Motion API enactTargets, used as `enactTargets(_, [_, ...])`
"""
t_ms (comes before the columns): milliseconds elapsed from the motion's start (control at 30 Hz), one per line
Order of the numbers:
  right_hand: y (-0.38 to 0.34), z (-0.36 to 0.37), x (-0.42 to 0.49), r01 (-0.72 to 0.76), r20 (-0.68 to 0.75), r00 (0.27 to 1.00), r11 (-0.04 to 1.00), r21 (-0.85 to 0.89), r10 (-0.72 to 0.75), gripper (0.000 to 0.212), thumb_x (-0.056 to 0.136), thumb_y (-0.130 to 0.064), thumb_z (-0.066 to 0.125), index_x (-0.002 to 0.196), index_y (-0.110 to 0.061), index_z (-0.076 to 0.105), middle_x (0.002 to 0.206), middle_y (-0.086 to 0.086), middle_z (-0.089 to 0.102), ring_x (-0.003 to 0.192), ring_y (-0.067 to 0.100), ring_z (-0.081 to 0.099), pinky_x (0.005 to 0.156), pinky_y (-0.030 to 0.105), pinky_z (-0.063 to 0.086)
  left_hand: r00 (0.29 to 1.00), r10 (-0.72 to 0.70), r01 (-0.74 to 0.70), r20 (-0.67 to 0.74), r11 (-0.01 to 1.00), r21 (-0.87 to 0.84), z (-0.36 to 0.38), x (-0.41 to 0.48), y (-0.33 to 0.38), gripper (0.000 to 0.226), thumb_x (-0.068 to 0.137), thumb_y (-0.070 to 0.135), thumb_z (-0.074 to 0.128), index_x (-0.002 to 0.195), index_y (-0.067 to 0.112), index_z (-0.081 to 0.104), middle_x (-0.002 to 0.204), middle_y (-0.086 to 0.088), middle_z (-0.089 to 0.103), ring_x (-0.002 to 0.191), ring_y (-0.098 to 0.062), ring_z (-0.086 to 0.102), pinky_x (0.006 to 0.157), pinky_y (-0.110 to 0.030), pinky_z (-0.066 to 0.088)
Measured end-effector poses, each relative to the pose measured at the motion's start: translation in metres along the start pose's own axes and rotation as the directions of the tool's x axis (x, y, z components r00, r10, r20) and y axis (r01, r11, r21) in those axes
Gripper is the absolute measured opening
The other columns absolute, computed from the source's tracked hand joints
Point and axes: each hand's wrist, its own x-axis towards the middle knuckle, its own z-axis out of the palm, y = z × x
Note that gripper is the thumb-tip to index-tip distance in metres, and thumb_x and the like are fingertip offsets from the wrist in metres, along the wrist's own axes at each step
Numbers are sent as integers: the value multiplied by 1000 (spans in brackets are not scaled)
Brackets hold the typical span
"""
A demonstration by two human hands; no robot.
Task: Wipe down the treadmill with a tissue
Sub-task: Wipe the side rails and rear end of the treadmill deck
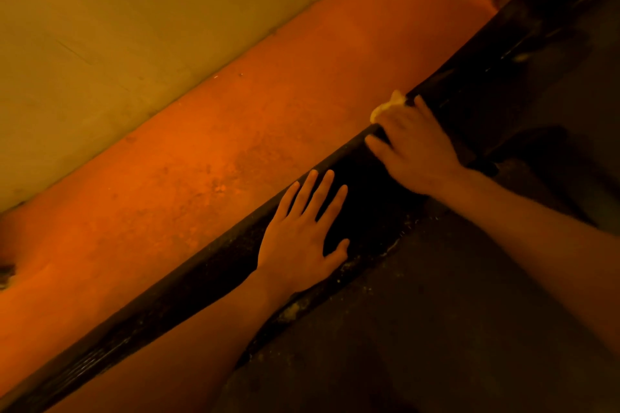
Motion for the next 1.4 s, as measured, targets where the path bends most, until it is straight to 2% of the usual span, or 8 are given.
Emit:
enactTargets(167, [-27, 12, -18, 234, 100, 969, 969, -81, -226, 85, 103, -69, 9, 151, -9, 46, 154, 10, 50, 150, 27, 36, 130, 46, 9, 1000, -2, 2, 1, 1000, -16, 0, -1, -1, 78, 103, 61, 36, 167, 20, 14, 174, -8, 1, 160, -28, -5, 130, -51, 6])
enactTargets(367, [25, -19, 11, -62, 41, 997, 986, -154, 69, 94, 100, -74, 3, 144, -5, 50, 148, 16, 52, 146, 32, 39, 129, 54, 9, 1000, 3, -3, 7, 1000, -13, 0, 0, -2, 78, 103, 62, 32, 167, 22, 11, 174, -7, -2, 160, -28, -9, 130, -50, 3])
enactTargets(567, [-54, 18, -38, 215, 116, 971, 975, -50, -208, 85, 104, -67, 10, 157, -7, 38, 162, 13, 40, 154, 27, 29, 130, 45, 7, 1000, 1, -1, 15, 1000, -24, 0, 0, -2, 78, 103, 62, 34, 166, 21, 15, 174, -8, 0, 160, -28, -6, 129, -51, 5])
enactTargets(800, [18, -16, 1, -105, 52, 992, 988, -111, 111, 105, 95, -76, -7, 151, -4, 44, 156, 16, 47, 151, 30, 33, 130, 49, 3, 1000, -9, 9, 7, 1000, -7, -2, 0, -1, 77, 104, 62, 33, 167, 22, 12, 174, -7, 0, 160, -28, -7, 130, -50, 3])
enactTargets(1000, [-45, 21, -51, 180, 117, 979, 980, -88, -169, 84, 104, -67, 4, 164, -11, 24, 170, 9, 24, 159, 23, 14, 130, 46, 6, 1000, -9, 9, -3, 1000, -8, -2, 0, -1, 77, 104, 63, 34, 167, 22, 15, 174, -7, 2, 160, -27, -7, 130, -49, 3])
enactTargets(1200, [24, -2, -21, -160, 13, 987, 981, -106, 162, 93, 98, -72, -5, 166, -10, 11, 173, 10, 10, 161, 21, 3, 129, 45, -6, 1000, -19, 19, 12, 1000, 21, -2, -1, 1, 76, 105, 62, 31, 167, 23, 8, 174, -6, -3, 160, -28, -9, 130, -48, -1])
enactTargets(1267, [7, 3, -33, -121, 33, 992, 990, -69, 124, 95, 98, -74, -3, 165, -8, 9, 174, 11, 6, 161, 24, 0, 130, 45, -3, 1000, -22, 22, 17, 999, 27, -2, -1, 1, 77, 105, 62, 31, 167, 23, 7, 174, -6, -4, 160, -28, -9, 130, -49, 0])
enactTargets(1400, [-31, 25, -92, 175, 119, 979, 983, -60, -167, 86, 103, -70, 11, 166, -12, -2, 174, 6, -8, 160, 20, -10, 131, 44, 2, 1000, -21, 20, 18, 999, 35, -1, -1, 2, 77, 105, 62, 31, 167, 23, 8, 174, -6, -4, 160, -27, -9, 130, -50, 2])
